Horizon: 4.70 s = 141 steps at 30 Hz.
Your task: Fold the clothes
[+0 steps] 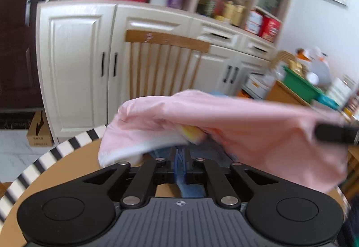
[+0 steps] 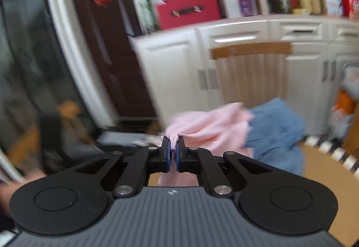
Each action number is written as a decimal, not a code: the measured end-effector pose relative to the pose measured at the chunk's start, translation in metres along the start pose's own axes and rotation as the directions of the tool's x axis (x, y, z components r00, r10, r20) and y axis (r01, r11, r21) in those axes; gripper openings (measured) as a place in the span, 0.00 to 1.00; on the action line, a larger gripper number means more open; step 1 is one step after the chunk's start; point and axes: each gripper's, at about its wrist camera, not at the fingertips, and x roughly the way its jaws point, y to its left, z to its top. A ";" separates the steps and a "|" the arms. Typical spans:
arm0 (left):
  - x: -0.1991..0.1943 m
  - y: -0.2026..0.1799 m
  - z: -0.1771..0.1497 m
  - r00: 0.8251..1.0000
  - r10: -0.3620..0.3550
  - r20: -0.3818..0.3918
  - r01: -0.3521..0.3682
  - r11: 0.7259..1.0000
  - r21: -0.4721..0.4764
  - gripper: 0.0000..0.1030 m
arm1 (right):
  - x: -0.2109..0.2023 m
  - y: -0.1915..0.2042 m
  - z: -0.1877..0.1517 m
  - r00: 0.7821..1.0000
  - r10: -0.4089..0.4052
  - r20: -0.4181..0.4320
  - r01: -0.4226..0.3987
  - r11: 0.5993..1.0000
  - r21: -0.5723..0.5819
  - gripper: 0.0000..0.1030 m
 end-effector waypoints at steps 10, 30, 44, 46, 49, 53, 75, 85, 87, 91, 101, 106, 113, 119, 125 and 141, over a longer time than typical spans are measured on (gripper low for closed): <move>-0.216 -0.054 -0.131 0.995 -0.095 -0.022 0.095 0.995 0.016 0.70 | -0.183 0.072 -0.075 0.900 0.402 -0.168 -0.382 0.914 0.138 0.05; -0.125 -0.050 -0.162 0.971 0.086 -0.221 -0.120 0.982 -0.147 0.81 | -0.103 -0.041 -0.134 0.963 -0.172 -0.207 0.220 0.945 0.240 0.57; -0.122 0.013 -0.176 0.946 0.010 -0.323 -0.090 0.968 -0.235 0.55 | 0.053 -0.017 -0.163 0.933 -0.144 -0.330 0.202 0.968 0.148 0.02; -0.154 0.035 -0.170 0.959 0.037 -0.282 -0.116 0.956 -0.269 0.66 | 0.028 0.022 -0.158 0.959 -0.052 -0.278 0.069 0.996 0.050 0.02; -0.206 0.070 -0.162 0.965 0.125 -0.232 -0.195 0.930 -0.311 0.79 | -0.010 0.087 -0.174 0.936 0.144 -0.321 -0.179 0.980 -0.081 0.02; -0.259 0.105 -0.162 0.943 0.236 -0.237 -0.313 0.870 -0.380 0.81 | -0.041 0.165 -0.235 0.817 0.318 -0.481 -0.431 0.891 -0.144 0.03; -0.244 0.058 -0.254 0.829 0.398 -0.393 -0.494 0.851 -0.178 0.68 | -0.003 0.197 -0.220 0.908 0.103 -0.406 -0.323 0.788 -0.524 0.42; -0.255 0.054 -0.253 0.878 0.384 -0.287 -0.444 0.877 -0.185 0.13 | -0.001 0.187 -0.219 0.916 -0.072 -0.394 -0.175 0.814 -0.554 0.01; -0.263 0.055 -0.244 0.879 0.397 -0.264 -0.449 0.876 -0.176 0.12 | -0.020 0.160 -0.189 0.941 -0.079 -0.329 -0.097 0.869 -0.486 0.01; -0.288 0.053 -0.216 0.904 0.388 -0.178 -0.417 0.891 -0.178 0.12 | -0.087 0.109 -0.130 0.980 -0.143 -0.140 0.073 0.906 -0.418 0.00; -0.267 0.028 -0.200 0.881 0.401 -0.252 -0.405 0.914 0.039 0.13 | -0.122 0.068 -0.114 0.978 -0.144 -0.152 0.085 0.937 -0.339 0.16; -0.264 0.061 -0.237 0.866 0.367 -0.341 -0.424 0.899 -0.110 0.15 | -0.061 0.107 -0.187 0.937 -0.097 -0.336 -0.040 0.926 -0.377 0.54; -0.262 0.075 -0.251 0.875 0.305 -0.375 -0.406 0.885 -0.227 0.26 | -0.031 0.087 -0.211 0.873 0.069 -0.483 -0.095 0.995 -0.030 0.08; -0.225 0.055 -0.239 0.914 0.222 -0.340 -0.311 0.921 -0.234 0.25 | -0.117 0.067 -0.157 0.948 0.077 -0.309 -0.072 0.997 0.027 0.07; -0.172 0.000 -0.208 0.949 0.113 -0.295 -0.175 0.965 -0.194 0.25 | -0.206 0.073 -0.124 0.960 -0.199 -0.198 0.150 0.960 -0.236 0.09; -0.207 0.013 -0.201 0.942 0.274 -0.195 -0.270 0.962 0.045 0.74 | -0.165 0.079 -0.176 0.899 -0.403 -0.173 0.340 0.889 -0.307 0.61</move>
